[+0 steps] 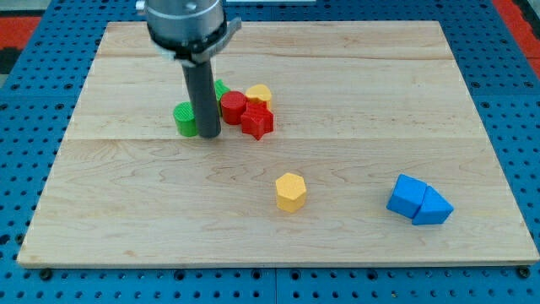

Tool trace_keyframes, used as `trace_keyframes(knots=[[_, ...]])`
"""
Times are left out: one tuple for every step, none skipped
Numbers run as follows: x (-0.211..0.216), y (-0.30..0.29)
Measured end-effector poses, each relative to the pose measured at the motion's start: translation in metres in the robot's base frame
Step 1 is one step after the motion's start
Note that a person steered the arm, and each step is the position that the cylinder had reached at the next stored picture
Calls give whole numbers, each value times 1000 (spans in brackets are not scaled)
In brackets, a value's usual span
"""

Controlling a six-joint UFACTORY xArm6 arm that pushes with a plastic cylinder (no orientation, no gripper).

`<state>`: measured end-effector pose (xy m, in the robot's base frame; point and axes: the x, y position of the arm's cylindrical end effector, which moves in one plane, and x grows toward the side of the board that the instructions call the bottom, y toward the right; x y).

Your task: Push the green circle along with the green star to the top center

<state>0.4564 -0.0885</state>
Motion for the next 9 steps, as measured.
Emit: trace_keyframes(knots=[[4,-14],[-26,-57],[-38,-58],[-70,-51],[-87,-27],[-87,9],[-91,47],[-91,90],[-104,119]])
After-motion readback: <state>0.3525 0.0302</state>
